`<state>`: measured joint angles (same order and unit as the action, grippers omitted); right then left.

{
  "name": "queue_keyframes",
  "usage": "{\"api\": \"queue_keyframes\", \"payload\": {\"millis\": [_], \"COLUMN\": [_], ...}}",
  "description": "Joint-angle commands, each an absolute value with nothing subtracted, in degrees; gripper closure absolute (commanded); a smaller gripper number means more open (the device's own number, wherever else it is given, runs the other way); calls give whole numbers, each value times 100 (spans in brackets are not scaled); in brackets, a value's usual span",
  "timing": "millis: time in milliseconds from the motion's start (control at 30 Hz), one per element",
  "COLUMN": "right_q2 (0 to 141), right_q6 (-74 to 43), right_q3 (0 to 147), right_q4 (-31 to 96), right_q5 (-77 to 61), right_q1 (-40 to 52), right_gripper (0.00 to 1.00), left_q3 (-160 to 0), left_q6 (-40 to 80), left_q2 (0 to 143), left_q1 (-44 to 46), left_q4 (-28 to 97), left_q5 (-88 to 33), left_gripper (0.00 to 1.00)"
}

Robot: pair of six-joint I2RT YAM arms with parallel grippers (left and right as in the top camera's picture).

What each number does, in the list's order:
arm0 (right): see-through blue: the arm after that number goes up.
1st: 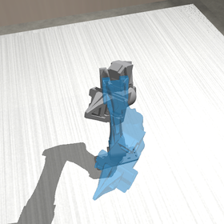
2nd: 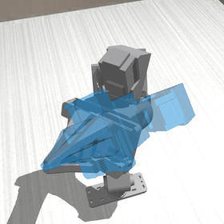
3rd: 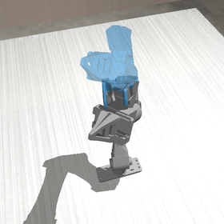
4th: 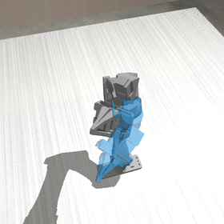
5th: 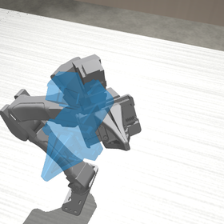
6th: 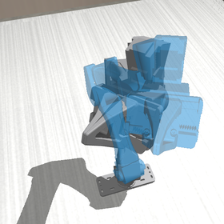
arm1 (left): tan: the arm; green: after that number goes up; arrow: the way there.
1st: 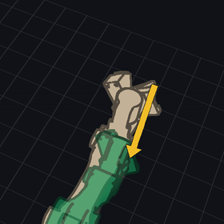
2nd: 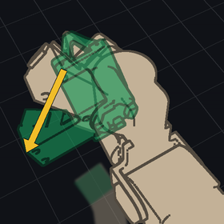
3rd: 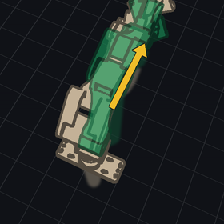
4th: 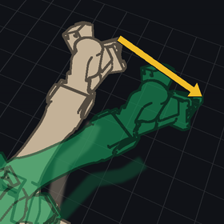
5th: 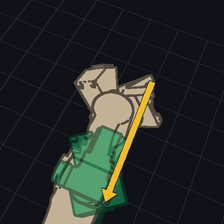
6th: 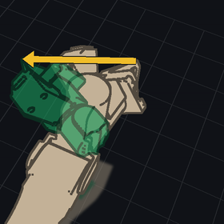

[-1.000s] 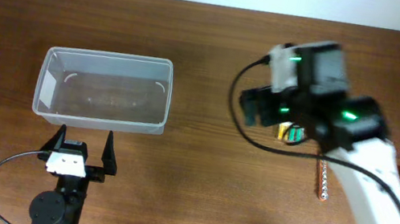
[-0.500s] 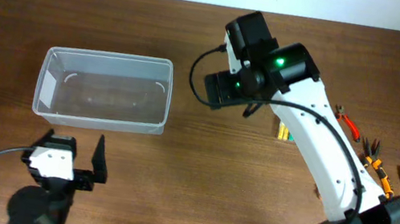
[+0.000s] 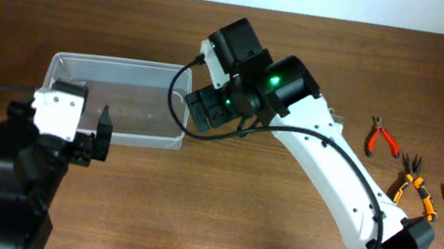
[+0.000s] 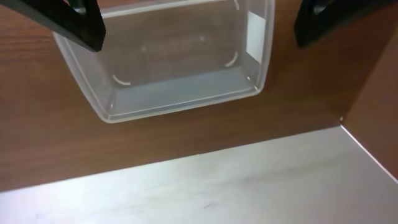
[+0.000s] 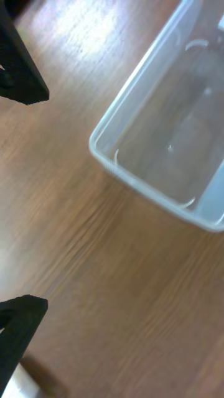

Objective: Pack container
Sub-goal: 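Lift the right gripper and swing it left toward the clear container, then grip the container's right wall with the right gripper and drag it right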

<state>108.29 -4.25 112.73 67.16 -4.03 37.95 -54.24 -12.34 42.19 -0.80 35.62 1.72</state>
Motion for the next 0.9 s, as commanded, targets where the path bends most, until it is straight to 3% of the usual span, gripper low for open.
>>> {"api": "queue_keyframes", "payload": {"millis": [0, 200, 533, 867], "right_q2": [10947, 11159, 12049, 12302], "right_q6": [-523, -996, -1024, -1761], "right_q3": [11406, 11406, 11408, 11408], "right_q4": [6528, 6342, 6077, 5756], "right_q5": [-429, -432, -467, -78], "right_q1": [3787, 3822, 4119, 4123], "right_gripper": [1, 1, 1, 1], "left_q3": [-5778, -6226, -6270, -6267], "left_q6": [-1634, -965, -972, -972], "left_q2": [4434, 4532, 4525, 4532], "left_q1": [-110, -381, -666, -666], "left_q4": [3736, 4589, 5059, 5068], "left_q5": [226, 1188, 1188, 1186], "left_gripper": [1, 1, 1, 1]}}
